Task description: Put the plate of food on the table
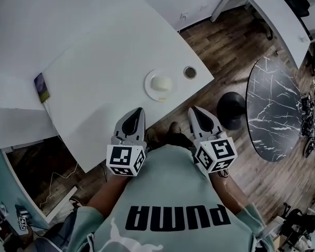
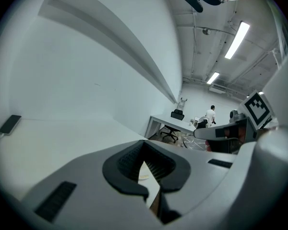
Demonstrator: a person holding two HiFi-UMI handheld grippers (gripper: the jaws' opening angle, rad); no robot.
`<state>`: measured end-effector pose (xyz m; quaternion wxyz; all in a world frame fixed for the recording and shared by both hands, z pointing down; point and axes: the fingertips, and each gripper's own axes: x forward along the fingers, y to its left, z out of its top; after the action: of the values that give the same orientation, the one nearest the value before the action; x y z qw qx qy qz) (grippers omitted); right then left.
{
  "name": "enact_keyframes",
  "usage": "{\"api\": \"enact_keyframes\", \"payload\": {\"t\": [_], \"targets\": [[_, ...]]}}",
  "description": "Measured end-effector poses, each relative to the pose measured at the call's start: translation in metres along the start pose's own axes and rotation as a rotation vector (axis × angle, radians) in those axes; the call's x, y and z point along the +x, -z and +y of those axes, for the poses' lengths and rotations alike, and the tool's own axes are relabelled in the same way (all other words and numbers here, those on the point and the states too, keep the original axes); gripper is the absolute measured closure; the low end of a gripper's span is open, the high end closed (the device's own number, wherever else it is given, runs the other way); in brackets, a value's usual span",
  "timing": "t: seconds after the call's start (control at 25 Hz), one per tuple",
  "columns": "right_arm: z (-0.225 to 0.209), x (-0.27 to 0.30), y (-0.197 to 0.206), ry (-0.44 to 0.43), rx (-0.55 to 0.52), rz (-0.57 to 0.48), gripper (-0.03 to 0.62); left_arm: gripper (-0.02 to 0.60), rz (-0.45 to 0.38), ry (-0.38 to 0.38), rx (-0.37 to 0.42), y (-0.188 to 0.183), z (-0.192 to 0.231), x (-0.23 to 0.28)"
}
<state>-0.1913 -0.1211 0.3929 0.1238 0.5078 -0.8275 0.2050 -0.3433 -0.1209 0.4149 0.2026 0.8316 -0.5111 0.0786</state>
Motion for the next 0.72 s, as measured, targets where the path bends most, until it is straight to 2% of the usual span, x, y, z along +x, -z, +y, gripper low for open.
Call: {"api": "enact_keyframes", "payload": {"t": [0.16,0.36,0.72], "targets": [[-0.007,0.012,-0.002,-0.014,0.0,0.004,0.594,0.58,-0.002,-0.02,0.0,-0.003,0.006,0.007],[-0.018,0.034,-0.002,-0.045,0.004,0.028,0.594,0.58,0.011,-0.083,-0.023,-0.003,0.023,0.017],[-0.055,0.085,0.005,-0.088,0.015,0.112,0.594,0.58,0.08,-0.157,-0.05,-0.002,0.042,0.052]]}}
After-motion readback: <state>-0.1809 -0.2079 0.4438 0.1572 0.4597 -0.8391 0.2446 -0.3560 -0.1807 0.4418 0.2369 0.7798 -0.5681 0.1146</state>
